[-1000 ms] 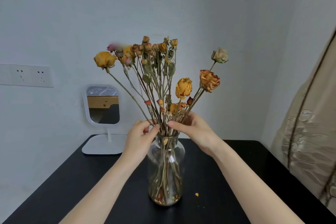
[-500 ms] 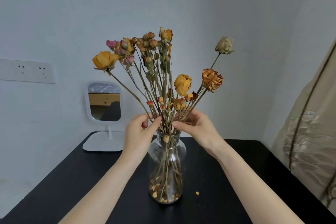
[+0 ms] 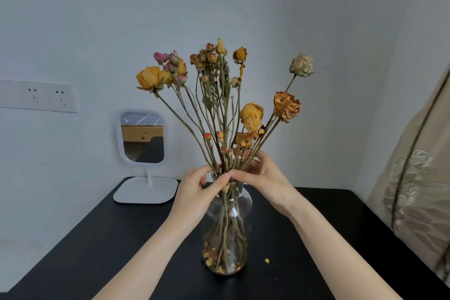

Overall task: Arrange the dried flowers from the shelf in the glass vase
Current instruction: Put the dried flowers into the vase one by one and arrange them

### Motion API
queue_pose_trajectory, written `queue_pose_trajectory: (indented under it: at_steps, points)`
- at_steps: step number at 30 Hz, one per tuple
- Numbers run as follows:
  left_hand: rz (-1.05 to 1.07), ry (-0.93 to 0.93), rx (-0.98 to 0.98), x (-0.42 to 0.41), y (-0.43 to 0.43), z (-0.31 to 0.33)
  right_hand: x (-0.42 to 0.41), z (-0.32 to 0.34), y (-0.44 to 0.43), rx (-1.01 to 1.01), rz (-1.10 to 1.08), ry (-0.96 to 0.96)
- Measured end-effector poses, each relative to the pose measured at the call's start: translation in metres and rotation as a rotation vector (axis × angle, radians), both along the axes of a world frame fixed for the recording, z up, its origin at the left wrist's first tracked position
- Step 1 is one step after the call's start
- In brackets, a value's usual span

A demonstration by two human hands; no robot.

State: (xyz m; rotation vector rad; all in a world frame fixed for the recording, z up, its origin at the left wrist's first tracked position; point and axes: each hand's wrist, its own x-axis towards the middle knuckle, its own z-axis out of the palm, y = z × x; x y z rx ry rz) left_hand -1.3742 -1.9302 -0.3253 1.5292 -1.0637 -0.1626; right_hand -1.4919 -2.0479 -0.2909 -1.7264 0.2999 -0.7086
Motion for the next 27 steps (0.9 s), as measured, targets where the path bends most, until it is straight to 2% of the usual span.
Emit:
queue_pose_trajectory:
  at_steps: [10,18,27]
  points:
    - [-0.018,0.042,-0.022,0.004,-0.007,0.004,0.007,-0.009,0.009,-0.085,-0.149,-0.013]
    - [-0.072,0.268,-0.080,0.006,-0.018,0.015,-0.003,0.002,0.003,-0.041,-0.125,0.013]
    - [0.039,0.199,-0.151,-0.002,-0.027,0.028,-0.002,0.004,0.002,0.027,-0.094,-0.083]
